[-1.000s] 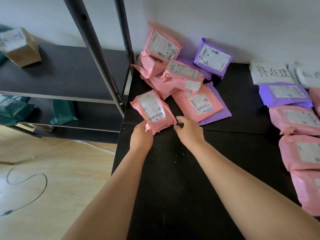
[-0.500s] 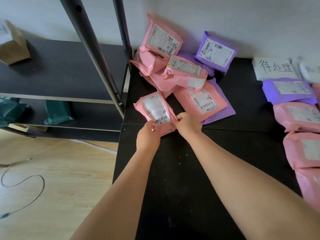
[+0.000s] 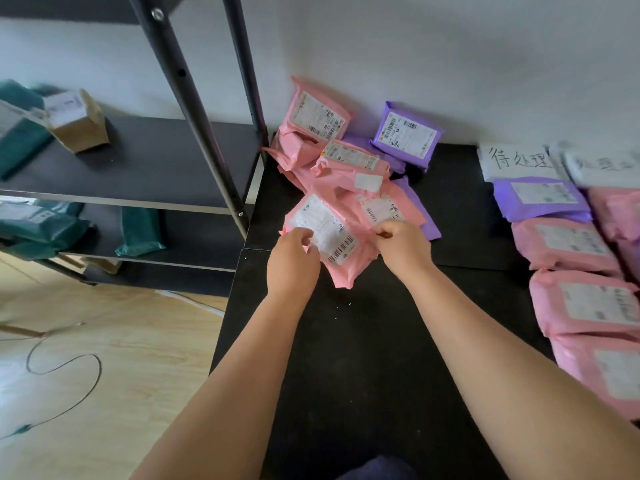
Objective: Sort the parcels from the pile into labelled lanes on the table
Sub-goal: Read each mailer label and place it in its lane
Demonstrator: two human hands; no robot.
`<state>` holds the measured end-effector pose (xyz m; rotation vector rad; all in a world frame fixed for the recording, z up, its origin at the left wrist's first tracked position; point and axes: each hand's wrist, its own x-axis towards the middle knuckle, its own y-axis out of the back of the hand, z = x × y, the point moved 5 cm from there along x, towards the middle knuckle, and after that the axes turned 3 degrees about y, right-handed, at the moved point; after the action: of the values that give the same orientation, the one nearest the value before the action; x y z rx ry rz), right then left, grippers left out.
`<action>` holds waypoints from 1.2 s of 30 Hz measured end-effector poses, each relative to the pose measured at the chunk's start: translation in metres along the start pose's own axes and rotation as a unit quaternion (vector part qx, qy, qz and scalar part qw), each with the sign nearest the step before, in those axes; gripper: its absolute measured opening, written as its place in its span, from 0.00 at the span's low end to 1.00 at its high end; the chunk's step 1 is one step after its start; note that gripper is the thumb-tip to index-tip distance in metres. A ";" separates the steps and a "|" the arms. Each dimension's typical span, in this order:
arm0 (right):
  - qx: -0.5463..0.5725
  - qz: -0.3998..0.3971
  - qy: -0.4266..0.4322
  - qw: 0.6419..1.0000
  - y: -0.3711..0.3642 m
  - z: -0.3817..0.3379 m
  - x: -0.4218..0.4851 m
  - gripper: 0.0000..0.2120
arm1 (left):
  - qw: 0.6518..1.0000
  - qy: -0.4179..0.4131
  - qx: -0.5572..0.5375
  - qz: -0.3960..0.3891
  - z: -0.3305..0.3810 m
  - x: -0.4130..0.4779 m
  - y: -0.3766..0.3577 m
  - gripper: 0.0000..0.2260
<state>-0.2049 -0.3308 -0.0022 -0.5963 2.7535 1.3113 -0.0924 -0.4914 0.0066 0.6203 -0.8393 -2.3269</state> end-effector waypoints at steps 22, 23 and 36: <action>-0.026 0.151 0.151 0.977 0.165 0.064 -0.114 0.13 | 0.964 -0.170 0.202 -0.016 0.141 -0.145 -0.056 0.10; -0.020 0.169 0.141 0.975 0.170 0.065 -0.117 0.16 | 0.969 -0.163 0.183 -0.009 0.141 -0.146 -0.053 0.10; 0.115 0.153 0.000 0.982 0.156 0.067 -0.162 0.16 | 0.992 -0.049 -0.120 -0.012 0.121 -0.150 -0.009 0.08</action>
<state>-0.1185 -0.1386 0.1011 -0.1634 3.0258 1.0044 -0.0581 -0.3375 0.1180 0.4185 -0.5839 -2.4488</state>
